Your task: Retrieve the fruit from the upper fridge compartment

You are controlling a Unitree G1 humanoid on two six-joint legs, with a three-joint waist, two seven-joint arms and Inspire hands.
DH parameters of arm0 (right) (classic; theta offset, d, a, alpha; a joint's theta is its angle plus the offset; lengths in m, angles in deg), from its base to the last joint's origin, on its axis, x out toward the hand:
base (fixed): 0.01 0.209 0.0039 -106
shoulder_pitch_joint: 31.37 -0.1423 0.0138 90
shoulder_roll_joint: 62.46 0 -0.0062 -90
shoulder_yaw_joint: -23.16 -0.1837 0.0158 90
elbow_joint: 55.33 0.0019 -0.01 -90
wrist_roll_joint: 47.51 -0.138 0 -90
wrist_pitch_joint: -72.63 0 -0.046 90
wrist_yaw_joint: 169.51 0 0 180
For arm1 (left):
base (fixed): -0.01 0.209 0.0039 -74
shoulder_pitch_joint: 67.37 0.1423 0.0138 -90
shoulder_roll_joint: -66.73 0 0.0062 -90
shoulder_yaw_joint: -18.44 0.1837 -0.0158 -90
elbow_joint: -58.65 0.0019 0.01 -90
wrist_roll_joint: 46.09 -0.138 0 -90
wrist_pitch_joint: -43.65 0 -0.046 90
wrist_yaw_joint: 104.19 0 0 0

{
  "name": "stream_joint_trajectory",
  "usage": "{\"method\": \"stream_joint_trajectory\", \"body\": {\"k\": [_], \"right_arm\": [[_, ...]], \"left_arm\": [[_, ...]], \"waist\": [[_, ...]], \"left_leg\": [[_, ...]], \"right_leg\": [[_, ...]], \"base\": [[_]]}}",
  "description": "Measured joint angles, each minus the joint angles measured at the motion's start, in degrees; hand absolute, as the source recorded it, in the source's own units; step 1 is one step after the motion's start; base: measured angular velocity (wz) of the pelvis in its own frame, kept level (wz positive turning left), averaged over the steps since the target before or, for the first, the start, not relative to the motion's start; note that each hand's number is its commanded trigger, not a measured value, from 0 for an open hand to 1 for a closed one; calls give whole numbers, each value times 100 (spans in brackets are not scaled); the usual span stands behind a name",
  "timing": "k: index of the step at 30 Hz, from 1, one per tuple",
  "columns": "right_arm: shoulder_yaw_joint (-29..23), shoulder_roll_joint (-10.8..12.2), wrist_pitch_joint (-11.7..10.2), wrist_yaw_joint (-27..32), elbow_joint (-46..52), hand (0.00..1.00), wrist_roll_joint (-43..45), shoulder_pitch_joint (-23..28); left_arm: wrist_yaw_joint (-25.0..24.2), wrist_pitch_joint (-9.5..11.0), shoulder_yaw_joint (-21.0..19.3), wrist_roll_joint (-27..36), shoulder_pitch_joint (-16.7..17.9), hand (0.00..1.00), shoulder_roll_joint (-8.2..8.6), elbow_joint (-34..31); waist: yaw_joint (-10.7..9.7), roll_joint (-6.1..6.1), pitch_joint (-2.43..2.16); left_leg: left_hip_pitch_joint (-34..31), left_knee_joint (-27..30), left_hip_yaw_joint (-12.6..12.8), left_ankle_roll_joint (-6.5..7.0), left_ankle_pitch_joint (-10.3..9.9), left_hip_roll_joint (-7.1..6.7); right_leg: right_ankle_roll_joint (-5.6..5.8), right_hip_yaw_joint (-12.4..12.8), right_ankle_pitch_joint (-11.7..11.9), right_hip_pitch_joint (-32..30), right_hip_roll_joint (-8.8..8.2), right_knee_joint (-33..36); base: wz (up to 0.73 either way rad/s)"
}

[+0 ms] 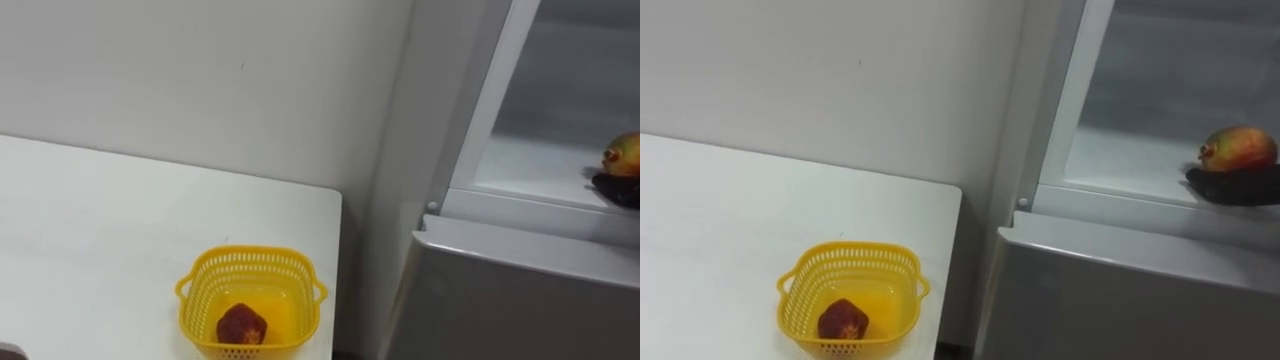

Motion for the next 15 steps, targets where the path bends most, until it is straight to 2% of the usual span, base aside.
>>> {"method": "stream_joint_trajectory", "body": {"k": [3,4,5,6,7,10,15], "right_arm": [[1,-1,-2,-124,-194,0,-5,-26],[6,-1,-7,-177,-276,50,-7,-73],[7,-1,-7,-204,-371,63,-8,-129],[6,-1,-7,-229,-401,97,-8,-148],[6,-1,-7,-288,-427,100,-11,-160],[7,-2,-3,-416,-561,100,-144,-173],[8,-10,-4,-632,-743,100,-450,-187]], "left_arm": [[-5,-8,2,0,-6,0,0,28],[-15,-14,2,0,-7,0,0,57],[-27,-26,2,-3,-7,0,0,82],[-38,-32,2,-3,-6,0,0,92],[-74,-55,1,-4,-5,0,0,108],[-109,-114,3,1,1,0,0,141],[-88,-201,2,1,-10,0,-1,141]], "waist": [[12,15,10],[13,27,14],[13,40,8],[12,43,5],[8,50,2],[14,62,-27],[10,50,-38]], "left_leg": [[3,2,2,0,0,1],[2,1,2,0,0,1],[3,-5,1,-1,0,1],[3,-9,1,-1,0,1],[0,-12,1,-1,0,1],[4,-2,-3,-1,0,1],[6,9,-8,1,2,-1]], "right_leg": [[0,10,0,9,2,1],[0,10,0,23,3,2],[0,8,0,28,3,6],[0,7,0,29,2,7],[0,8,0,33,3,7],[0,15,0,51,1,9],[0,10,0,63,-6,9]], "base": [[0],[0],[0],[0],[0],[0],[0]]}}
